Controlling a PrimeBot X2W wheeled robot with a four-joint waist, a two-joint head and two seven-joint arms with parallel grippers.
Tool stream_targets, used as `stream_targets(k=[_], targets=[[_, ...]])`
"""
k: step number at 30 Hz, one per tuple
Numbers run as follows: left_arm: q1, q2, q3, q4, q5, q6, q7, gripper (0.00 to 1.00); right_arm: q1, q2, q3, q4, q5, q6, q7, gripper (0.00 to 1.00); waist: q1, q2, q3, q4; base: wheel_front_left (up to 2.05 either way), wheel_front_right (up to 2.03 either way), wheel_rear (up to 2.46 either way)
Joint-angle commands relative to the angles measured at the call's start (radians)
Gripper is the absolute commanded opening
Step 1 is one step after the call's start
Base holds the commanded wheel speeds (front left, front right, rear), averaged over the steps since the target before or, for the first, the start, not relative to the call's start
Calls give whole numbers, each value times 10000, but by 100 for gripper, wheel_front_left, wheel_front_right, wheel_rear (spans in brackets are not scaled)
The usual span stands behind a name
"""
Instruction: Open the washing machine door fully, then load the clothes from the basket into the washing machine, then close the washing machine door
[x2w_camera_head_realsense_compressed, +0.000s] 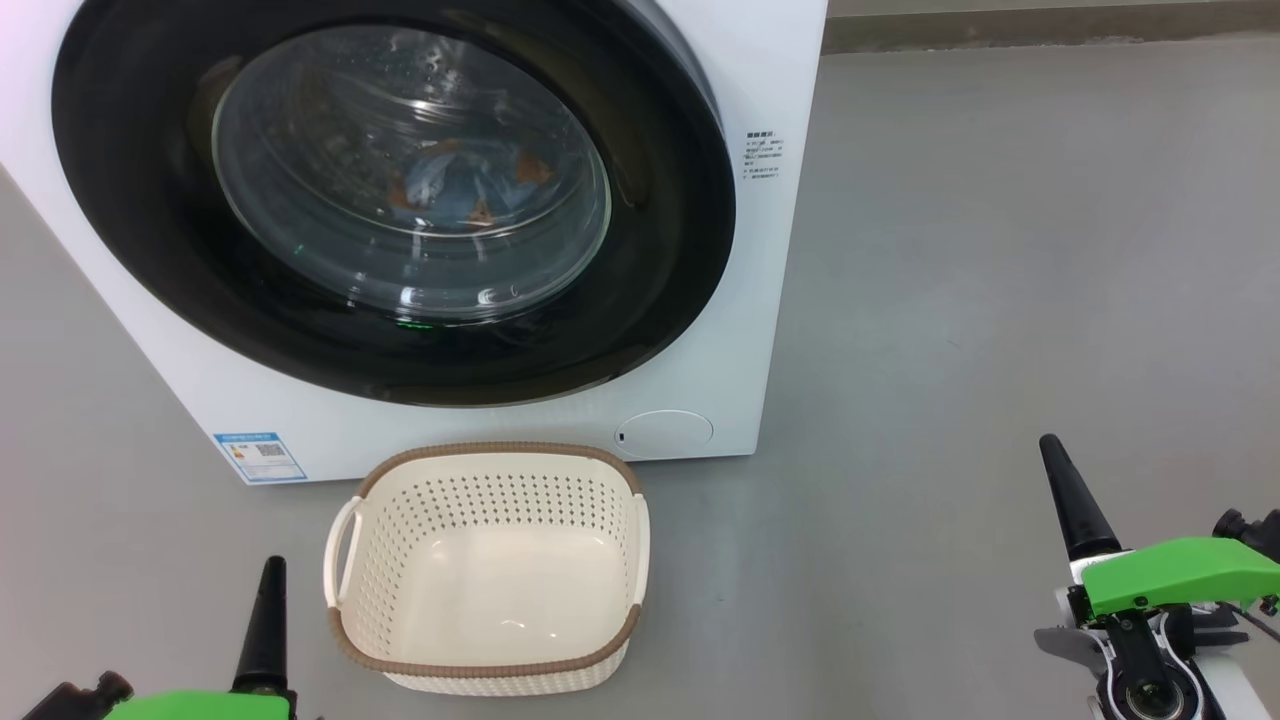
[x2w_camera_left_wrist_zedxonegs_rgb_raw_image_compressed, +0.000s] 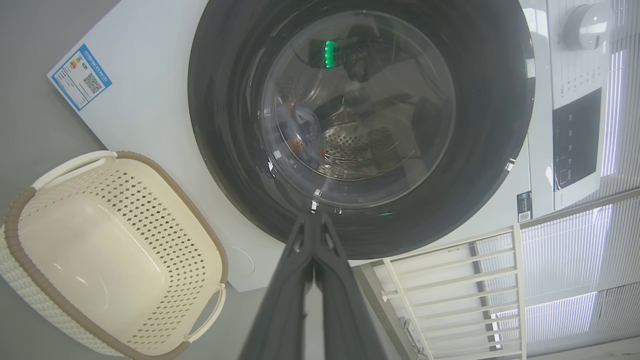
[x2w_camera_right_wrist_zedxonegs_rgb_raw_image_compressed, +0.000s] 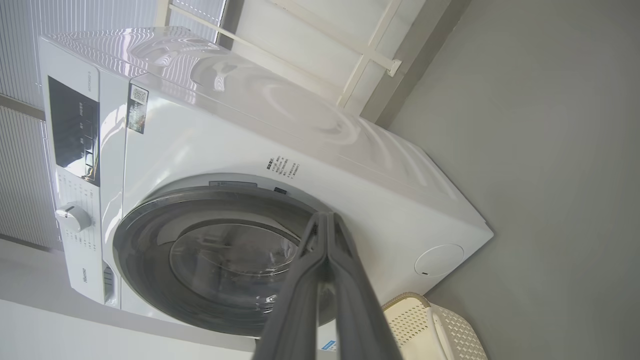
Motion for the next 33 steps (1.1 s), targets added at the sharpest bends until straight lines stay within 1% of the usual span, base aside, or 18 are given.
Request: stream_targets(k=[1, 33], targets=[[-427, 59, 319, -182, -283, -51, 97, 0, 6, -53, 46, -323, 423, 10, 86, 0, 0, -1, -8, 16, 0, 0, 0], [-495, -209, 909, -134, -2848, -85, 1010, 0, 304, 330, -760, -491, 3214, 3, 980, 0, 0, -1, -133, 280, 0, 0, 0]])
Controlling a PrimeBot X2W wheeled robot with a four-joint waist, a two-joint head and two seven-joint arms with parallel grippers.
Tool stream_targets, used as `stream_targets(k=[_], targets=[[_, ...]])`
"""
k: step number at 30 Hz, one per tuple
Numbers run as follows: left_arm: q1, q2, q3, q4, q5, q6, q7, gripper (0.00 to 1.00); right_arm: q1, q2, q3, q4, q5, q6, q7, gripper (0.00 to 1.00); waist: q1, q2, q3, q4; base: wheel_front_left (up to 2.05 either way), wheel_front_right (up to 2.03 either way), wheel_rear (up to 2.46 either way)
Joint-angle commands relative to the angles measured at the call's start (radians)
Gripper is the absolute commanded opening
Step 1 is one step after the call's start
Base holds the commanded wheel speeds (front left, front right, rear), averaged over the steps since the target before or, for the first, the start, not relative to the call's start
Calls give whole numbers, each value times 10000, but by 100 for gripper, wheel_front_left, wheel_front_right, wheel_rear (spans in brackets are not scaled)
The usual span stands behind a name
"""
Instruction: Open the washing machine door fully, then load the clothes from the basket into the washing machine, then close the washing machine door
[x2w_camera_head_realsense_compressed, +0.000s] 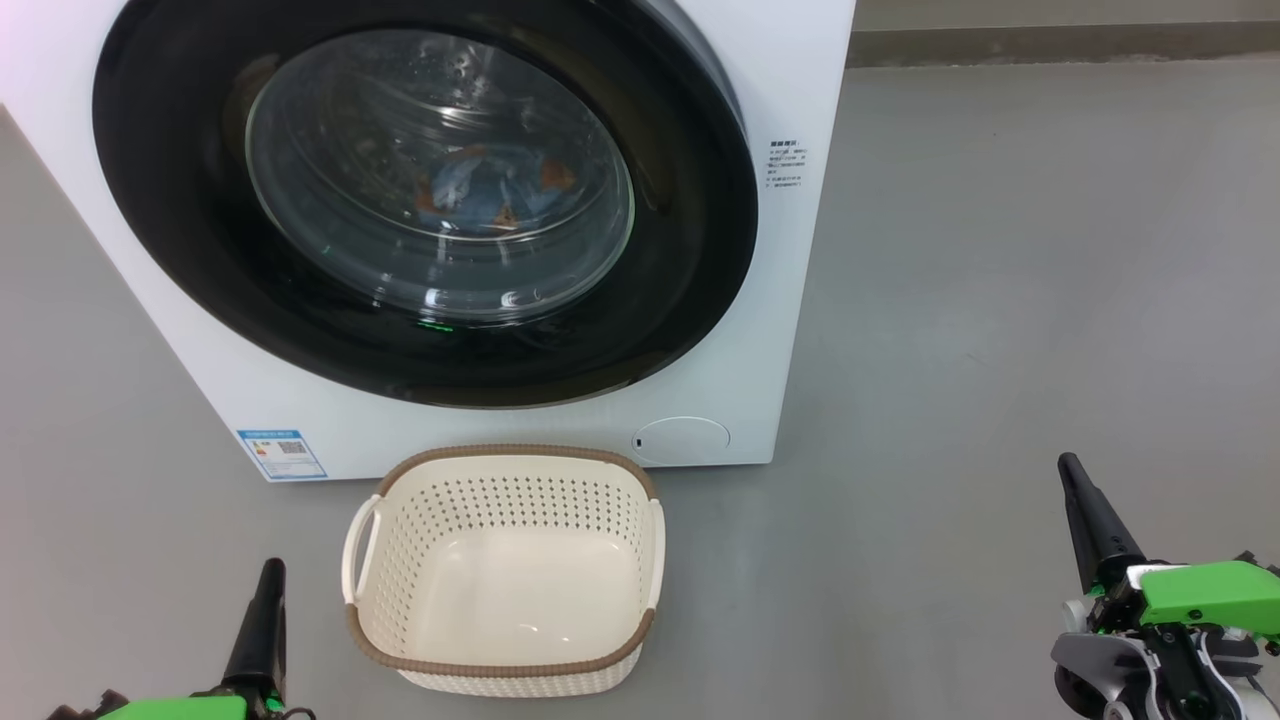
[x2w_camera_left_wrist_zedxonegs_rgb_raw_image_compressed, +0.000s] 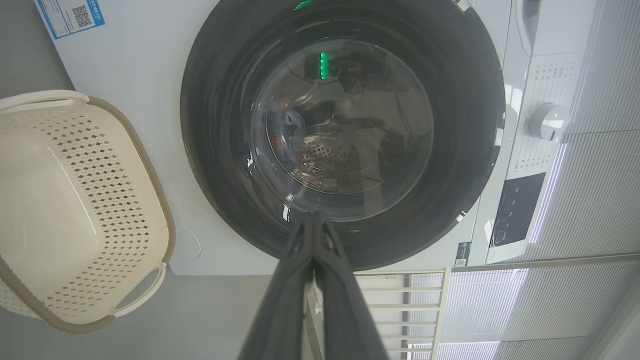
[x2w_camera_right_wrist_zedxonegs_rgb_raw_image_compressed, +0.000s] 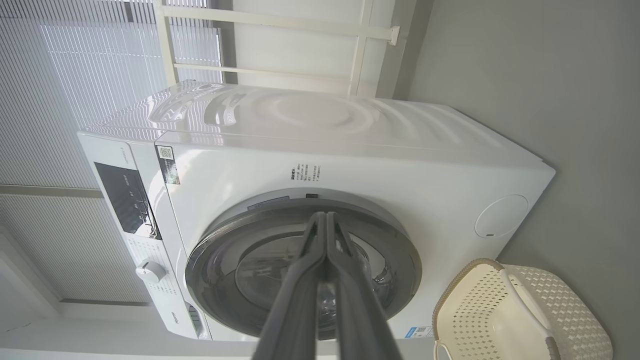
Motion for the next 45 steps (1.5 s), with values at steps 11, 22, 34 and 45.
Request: stream_targets(k=[11, 22, 34, 45], targets=[[-467, 55, 421, -166, -481, -67, 169, 0, -21, -15, 3, -348, 525, 6, 214, 0, 0, -1, -18, 36, 0, 0, 0], [-467, 55, 421, -165, -481, -68, 169, 0, -22, -5, -12, -347, 512, 6, 226, 0, 0, -1, -18, 36, 0, 0, 0], [-467, 55, 421, -165, -480, -68, 169, 0, -23, 7, -29, -346, 498, 6, 239, 0, 0, -1, -18, 36, 0, 0, 0], [-467, 55, 421, -164, -480, -68, 169, 0, -25, 18, -43, -345, 486, 6, 251, 0, 0, -1, -18, 36, 0, 0, 0]])
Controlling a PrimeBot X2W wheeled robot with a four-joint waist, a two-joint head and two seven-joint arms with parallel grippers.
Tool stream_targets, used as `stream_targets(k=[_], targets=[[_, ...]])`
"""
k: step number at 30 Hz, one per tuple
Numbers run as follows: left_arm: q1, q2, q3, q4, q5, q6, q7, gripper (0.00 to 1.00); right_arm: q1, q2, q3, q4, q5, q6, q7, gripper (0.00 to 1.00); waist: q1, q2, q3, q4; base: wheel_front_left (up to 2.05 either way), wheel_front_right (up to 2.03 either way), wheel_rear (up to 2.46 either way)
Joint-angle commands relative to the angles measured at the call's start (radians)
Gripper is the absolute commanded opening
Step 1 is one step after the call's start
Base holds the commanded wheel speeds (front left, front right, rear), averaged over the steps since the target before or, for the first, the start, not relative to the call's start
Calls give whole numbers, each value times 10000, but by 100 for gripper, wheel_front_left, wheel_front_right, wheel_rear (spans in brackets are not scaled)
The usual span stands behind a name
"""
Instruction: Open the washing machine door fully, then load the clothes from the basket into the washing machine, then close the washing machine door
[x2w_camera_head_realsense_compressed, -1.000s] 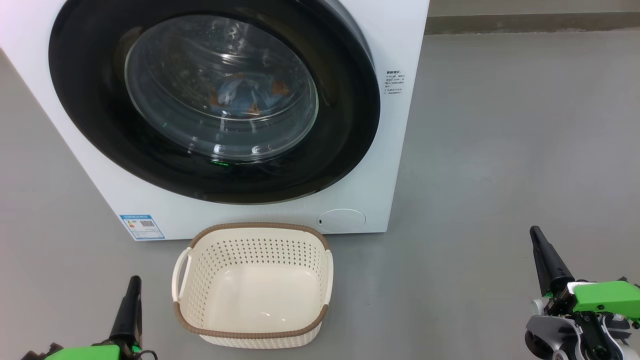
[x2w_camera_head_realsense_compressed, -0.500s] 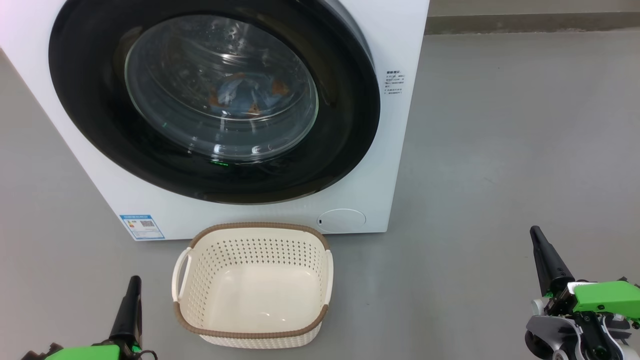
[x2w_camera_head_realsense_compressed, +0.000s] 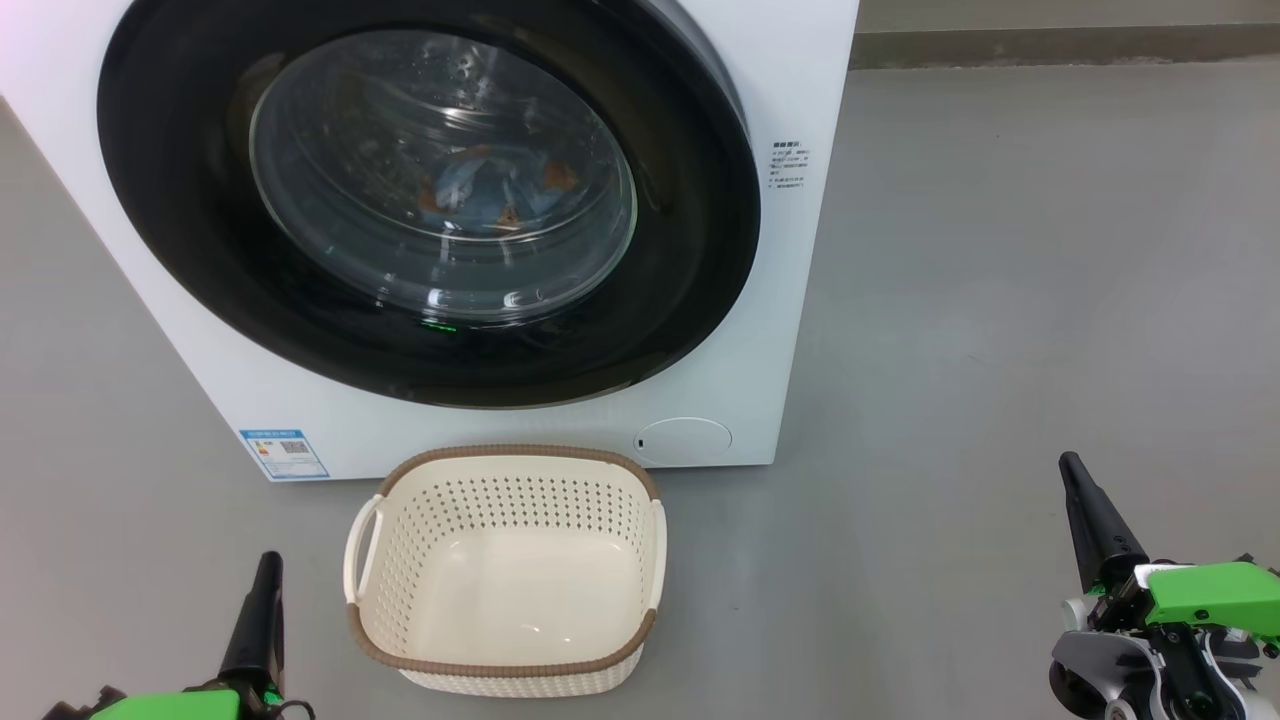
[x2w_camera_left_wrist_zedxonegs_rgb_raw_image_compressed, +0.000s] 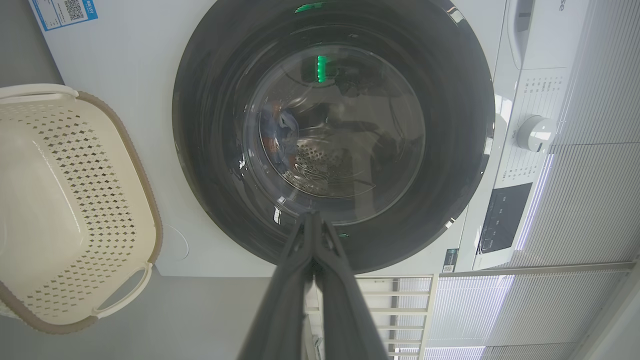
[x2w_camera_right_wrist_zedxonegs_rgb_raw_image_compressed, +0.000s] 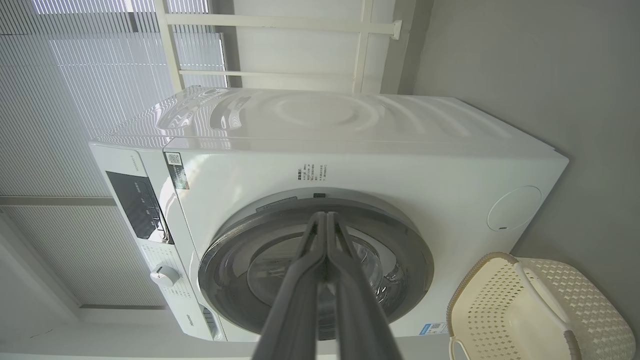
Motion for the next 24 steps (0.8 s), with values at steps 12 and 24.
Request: stream_targets(k=[12, 24], targets=[[-357, 87, 324, -190, -66, -67, 74, 0, -34, -33, 111, -302, 9, 17, 69, 0, 0, 0, 0, 0, 0, 0, 0], [-356, 87, 324, -195, -66, -67, 73, 0, -36, -23, 97, -301, -2, 17, 80, 0, 0, 0, 0, 0, 0, 0, 0]])
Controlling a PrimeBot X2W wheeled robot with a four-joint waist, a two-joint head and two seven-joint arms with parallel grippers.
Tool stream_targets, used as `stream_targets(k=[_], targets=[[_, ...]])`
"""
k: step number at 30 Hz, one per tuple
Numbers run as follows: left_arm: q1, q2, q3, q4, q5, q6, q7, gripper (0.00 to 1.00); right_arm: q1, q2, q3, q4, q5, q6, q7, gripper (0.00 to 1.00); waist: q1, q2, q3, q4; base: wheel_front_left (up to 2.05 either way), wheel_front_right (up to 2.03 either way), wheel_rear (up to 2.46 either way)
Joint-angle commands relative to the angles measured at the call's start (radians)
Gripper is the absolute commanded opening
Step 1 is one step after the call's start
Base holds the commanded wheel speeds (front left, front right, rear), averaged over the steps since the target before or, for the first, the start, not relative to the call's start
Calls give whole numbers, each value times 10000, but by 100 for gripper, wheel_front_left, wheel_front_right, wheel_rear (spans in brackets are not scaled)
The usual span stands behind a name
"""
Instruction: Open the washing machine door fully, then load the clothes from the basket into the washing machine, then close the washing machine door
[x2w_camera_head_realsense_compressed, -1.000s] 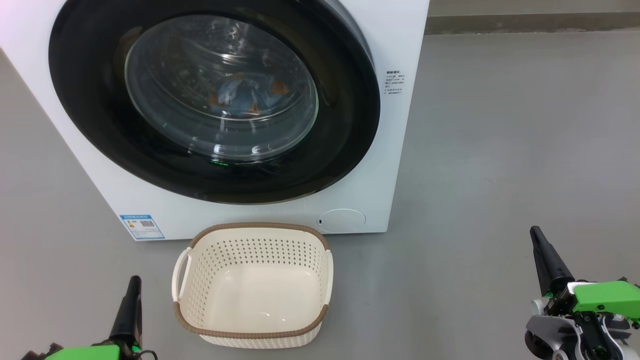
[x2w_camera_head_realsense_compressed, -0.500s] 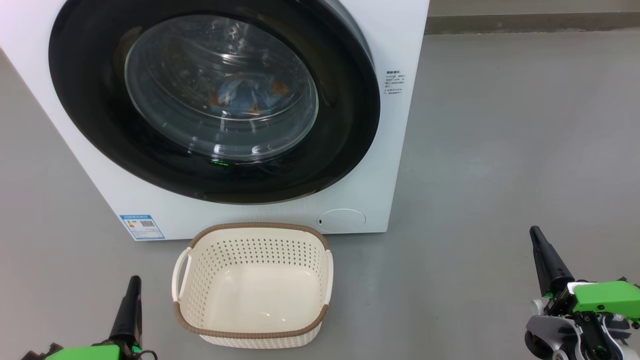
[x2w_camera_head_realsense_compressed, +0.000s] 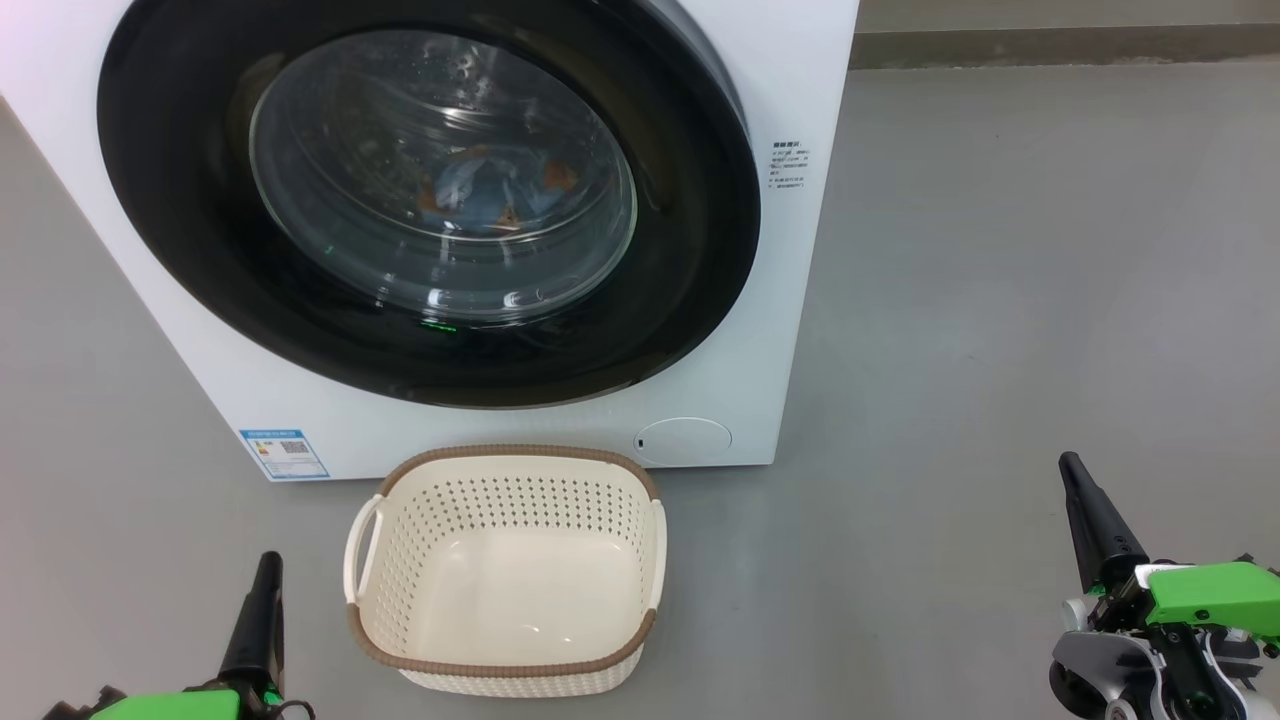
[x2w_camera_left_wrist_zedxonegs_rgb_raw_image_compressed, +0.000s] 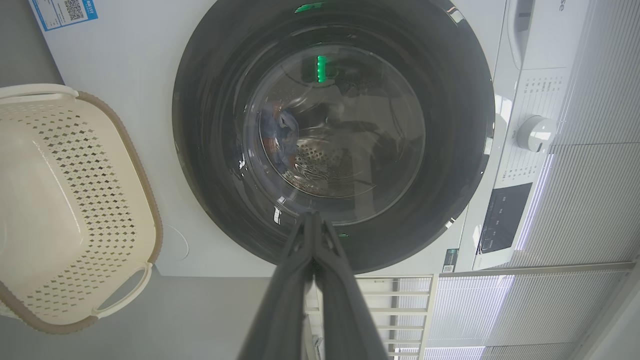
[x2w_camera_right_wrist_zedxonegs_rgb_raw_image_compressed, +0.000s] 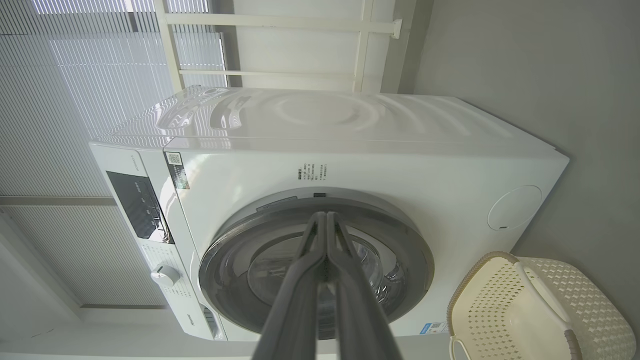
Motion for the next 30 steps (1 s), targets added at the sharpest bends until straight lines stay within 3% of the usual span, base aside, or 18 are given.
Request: stream_targets(k=[1, 30], targets=[[-356, 89, 322, -195, -66, -67, 73, 0, -36, -36, 127, -301, -3, 17, 36, 0, 0, 0, 0, 0, 0, 0, 0], [-354, 89, 322, -201, -66, -67, 73, 0, -38, -14, 96, -300, -29, 17, 61, 0, 0, 0, 0, 0, 0, 0, 0]])
